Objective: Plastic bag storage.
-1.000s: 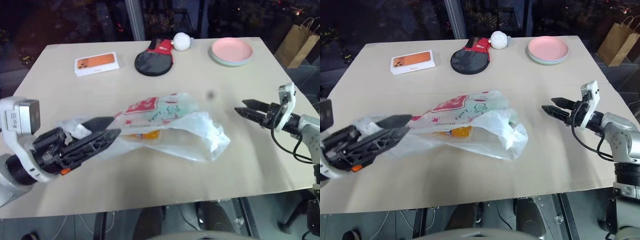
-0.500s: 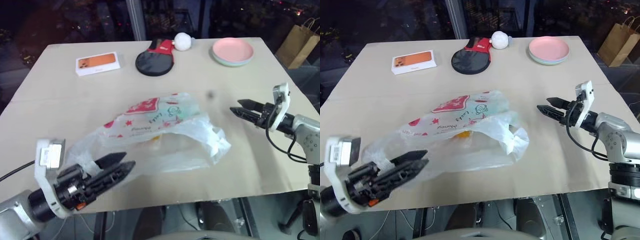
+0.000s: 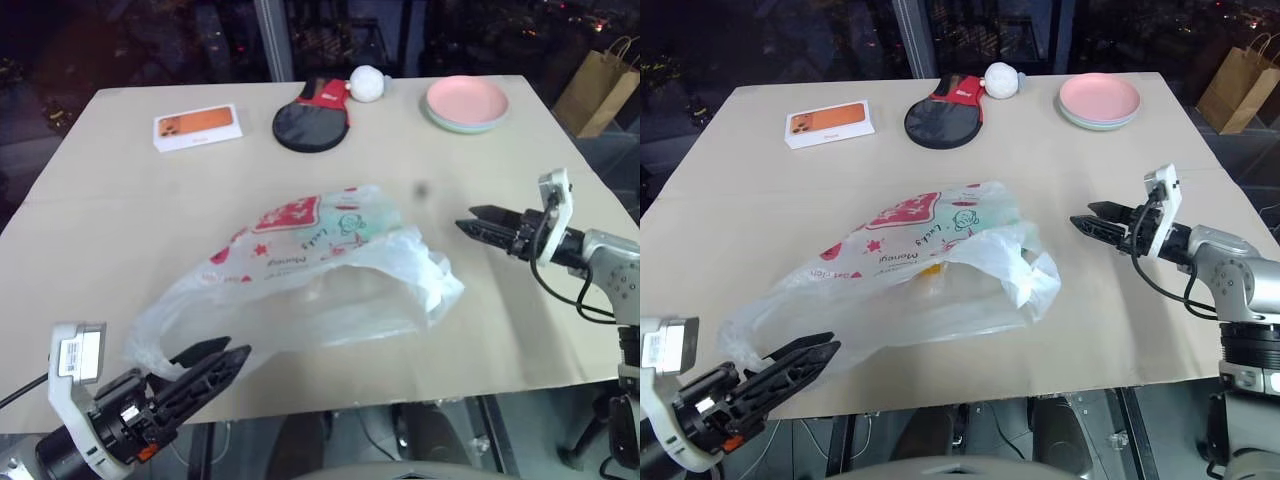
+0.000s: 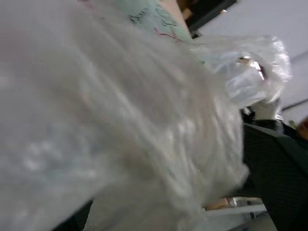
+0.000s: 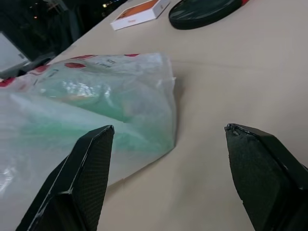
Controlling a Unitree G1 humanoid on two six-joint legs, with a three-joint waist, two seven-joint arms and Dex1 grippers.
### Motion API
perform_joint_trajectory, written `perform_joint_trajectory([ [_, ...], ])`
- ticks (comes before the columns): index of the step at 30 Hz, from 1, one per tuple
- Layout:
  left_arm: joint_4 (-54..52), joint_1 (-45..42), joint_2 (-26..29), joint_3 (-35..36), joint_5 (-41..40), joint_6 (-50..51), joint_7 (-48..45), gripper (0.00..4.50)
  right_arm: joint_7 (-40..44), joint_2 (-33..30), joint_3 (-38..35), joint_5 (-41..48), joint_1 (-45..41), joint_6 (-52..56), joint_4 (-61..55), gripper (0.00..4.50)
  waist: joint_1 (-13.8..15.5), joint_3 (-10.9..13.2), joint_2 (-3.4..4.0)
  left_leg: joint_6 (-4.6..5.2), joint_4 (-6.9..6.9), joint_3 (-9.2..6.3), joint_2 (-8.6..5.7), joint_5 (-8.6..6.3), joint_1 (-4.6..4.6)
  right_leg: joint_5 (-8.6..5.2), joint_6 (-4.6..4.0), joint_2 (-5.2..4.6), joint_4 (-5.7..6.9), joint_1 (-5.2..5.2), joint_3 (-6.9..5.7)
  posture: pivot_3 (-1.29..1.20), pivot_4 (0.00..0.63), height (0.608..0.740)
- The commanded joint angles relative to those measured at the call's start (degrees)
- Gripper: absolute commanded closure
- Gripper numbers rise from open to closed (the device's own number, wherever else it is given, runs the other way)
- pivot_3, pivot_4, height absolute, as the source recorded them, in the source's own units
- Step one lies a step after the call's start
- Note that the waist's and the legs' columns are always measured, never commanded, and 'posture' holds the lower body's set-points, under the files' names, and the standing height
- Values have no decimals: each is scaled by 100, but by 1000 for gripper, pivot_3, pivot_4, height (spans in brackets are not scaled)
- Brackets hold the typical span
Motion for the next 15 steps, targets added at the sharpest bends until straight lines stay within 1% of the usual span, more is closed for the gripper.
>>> perform_joint_trajectory([
  [1, -261, 299, -202, 206, 99, -161, -261, 41, 119, -138, -8, 95, -173, 25, -172, 777, -6, -1, -2, 0, 1, 2, 0, 0, -1, 0, 0, 0, -2, 0, 0, 0, 150, 740],
  [4, -426, 443, -568, 440, 853, -408, -995, 41, 134, -172, -9, 104, -253, 76, -110, 777, -15, 1, -4, 1, 0, 9, 0, -1, -2, 0, 0, -1, -9, -1, 4, 0, 150, 740],
  [5, -378, 495, -659, 495, 994, -483, -1085, 41, 130, -193, -17, 132, -290, 155, -84, 777, -12, 1, -3, 1, -1, 10, 0, -2, -3, 0, 0, -1, -11, -2, 4, 0, 150, 740],
  [8, -185, 507, -938, 589, 1876, -861, -1486, 41, 165, -251, -6, 132, -342, 237, -47, 777, -13, 1, -4, 1, -3, 10, 0, -2, -4, -1, 0, 1, -10, -6, 4, 0, 150, 740],
  [13, 256, 478, -1177, 498, 3269, -1437, -1923, 41, 175, -277, 5, 104, -358, 248, -29, 777, -16, 1, -9, 1, -2, 12, 0, -2, -7, -2, 2, 0, -19, -6, 4, 0, 150, 740],
  [15, 548, 158, -1279, 453, 3561, -1757, -1873, 41, 168, -265, 6, 102, -352, 236, -31, 777, -16, 1, -9, 2, -3, 13, 0, -2, -7, -2, 3, 0, -21, -6, 4, 0, 150, 740],
])
